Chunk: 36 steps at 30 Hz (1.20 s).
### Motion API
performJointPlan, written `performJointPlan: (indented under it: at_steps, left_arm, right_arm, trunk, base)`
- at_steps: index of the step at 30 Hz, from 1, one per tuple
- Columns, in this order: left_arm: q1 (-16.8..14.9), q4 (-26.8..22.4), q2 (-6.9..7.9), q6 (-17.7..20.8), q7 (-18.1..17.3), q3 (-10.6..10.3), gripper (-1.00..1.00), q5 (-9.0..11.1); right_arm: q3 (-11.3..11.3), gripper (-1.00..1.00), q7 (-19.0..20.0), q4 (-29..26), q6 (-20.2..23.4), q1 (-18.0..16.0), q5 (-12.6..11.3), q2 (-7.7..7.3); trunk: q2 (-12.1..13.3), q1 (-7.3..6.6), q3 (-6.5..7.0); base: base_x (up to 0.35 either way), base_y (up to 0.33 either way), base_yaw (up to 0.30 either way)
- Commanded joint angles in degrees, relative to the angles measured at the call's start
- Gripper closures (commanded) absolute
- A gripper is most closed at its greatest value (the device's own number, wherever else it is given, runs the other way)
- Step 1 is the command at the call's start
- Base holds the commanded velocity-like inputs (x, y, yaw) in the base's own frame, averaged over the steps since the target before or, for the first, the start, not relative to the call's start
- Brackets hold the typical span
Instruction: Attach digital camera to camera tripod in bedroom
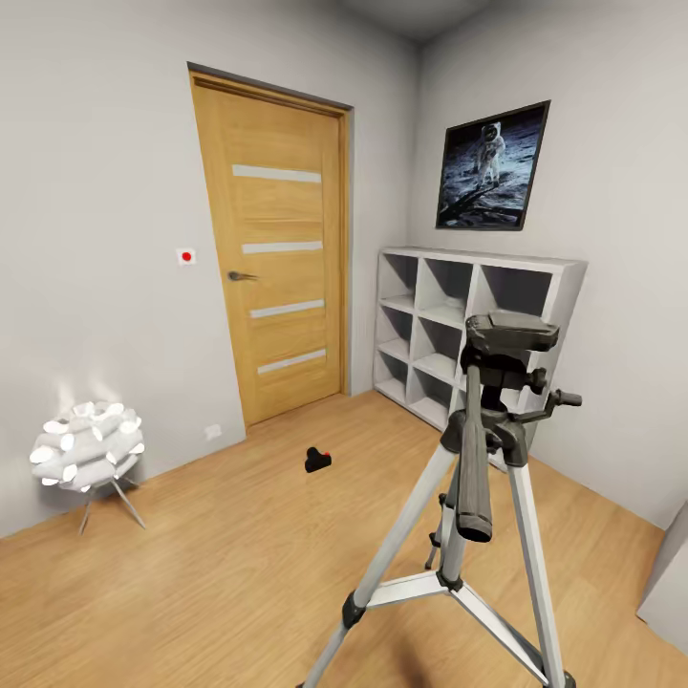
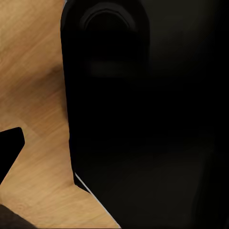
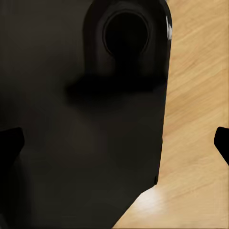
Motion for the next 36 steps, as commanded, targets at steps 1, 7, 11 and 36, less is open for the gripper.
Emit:
performJointPlan:
  at_steps: [1,7,11,36]
  left_arm:
    - [0.1,-0.3,-0.33,-0.3,-0.2,0.3,-1.00,0.0]
    - [0.1,-1.9,-1.10,-1.0,-0.2,0.8,-1.00,0.3]
    - [0.1,-3.2,-1.46,-2.2,-0.2,1.0,-1.00,1.4]
    - [0.1,-3.7,-1.66,-2.8,-0.2,1.1,-1.00,2.1]
  right_arm:
    - [0.3,-1.00,0.3,0.0,0.3,-0.1,0.3,0.18]
    - [0.3,-1.00,0.2,0.0,0.4,-0.1,0.5,0.18]
    - [0.3,-1.00,0.2,0.0,0.3,-0.1,0.6,0.18]
    - [-0.2,-1.00,-0.1,0.1,-0.3,-0.1,0.6,0.23]
  trunk:
    - [0.0,0.00,-0.03]
    - [0.0,0.00,-0.03]
    - [0.0,0.00,-0.03]
    - [0.0,0.00,-0.03]
  base:
    - [0.000,0.000,0.000]
    - [0.000,0.000,0.000]
    - [0.000,0.000,0.000]
    - [0.000,0.000,0.121]
